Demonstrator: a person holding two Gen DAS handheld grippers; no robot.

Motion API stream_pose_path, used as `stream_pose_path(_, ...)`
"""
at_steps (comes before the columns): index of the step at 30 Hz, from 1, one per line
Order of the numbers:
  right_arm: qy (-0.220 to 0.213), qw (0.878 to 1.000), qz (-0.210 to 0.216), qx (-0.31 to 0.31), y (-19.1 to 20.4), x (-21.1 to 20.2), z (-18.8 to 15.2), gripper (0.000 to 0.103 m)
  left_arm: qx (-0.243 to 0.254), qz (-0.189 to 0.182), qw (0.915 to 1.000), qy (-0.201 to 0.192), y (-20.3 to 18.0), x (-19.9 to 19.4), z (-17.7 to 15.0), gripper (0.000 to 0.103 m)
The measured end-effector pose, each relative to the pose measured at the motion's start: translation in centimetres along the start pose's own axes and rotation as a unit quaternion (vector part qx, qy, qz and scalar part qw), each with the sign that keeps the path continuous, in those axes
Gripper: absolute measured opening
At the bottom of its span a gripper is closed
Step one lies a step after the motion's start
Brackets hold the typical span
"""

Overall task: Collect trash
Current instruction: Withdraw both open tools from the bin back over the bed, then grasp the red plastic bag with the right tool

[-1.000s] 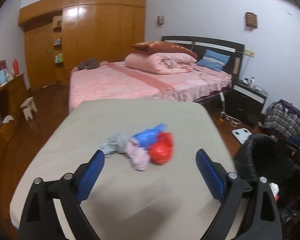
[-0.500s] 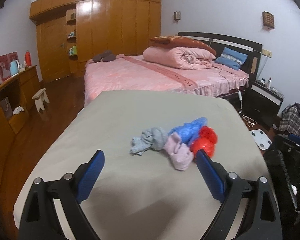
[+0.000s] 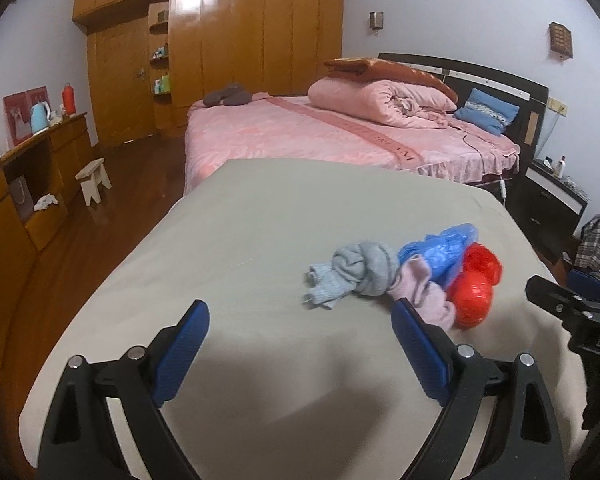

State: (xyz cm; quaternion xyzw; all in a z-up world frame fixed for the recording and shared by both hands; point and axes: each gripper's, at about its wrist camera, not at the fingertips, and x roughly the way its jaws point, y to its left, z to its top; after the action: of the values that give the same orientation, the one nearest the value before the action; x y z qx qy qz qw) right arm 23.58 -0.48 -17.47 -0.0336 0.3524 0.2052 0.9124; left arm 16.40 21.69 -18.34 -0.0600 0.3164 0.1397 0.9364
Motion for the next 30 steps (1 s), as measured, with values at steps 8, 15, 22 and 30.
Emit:
stream_pose_path(8,0.020,1.000,0.003,-0.015,1.6,3.3,-0.1,0.098,-0.001,0.006,1.0000,0.005,1.1,1.4,-0.2,0.091)
stream_pose_path(15,0.045,0.999,0.007,-0.020,2.4,5.3,-0.1,0.098,-0.001,0.006,1.0000,0.008,1.4,1.9,-0.3,0.091)
stream_pose_path(22,0.057,0.998,0.028,-0.022,2.9,5.4,-0.5,0.081,-0.004,0.006,0.9999,0.009,1.6,2.3,-0.4,0.091)
stream_pose_path(30,0.077,0.994,0.078,-0.026,3.1,4.6,-1.2,0.037,-0.001,-0.002,0.9999,0.010,0.9,2.0,-0.6,0.091)
